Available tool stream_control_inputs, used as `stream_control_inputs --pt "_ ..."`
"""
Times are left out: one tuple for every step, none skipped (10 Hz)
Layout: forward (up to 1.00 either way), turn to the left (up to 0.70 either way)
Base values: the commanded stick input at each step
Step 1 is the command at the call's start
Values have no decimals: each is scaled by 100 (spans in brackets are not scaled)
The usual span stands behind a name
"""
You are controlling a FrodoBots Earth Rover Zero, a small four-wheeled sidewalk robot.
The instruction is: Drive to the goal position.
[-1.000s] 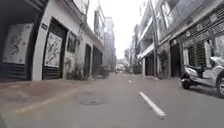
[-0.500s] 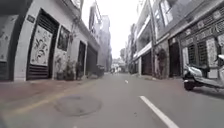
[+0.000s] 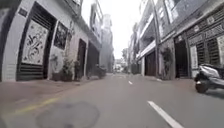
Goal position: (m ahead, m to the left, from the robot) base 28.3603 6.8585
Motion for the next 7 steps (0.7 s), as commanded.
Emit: stream_control_inputs --pt "100 -40" --pt "100 -40" --pt "100 -36" --pt "100 -11" --pt "100 0" --pt "100 0" --pt "100 0"
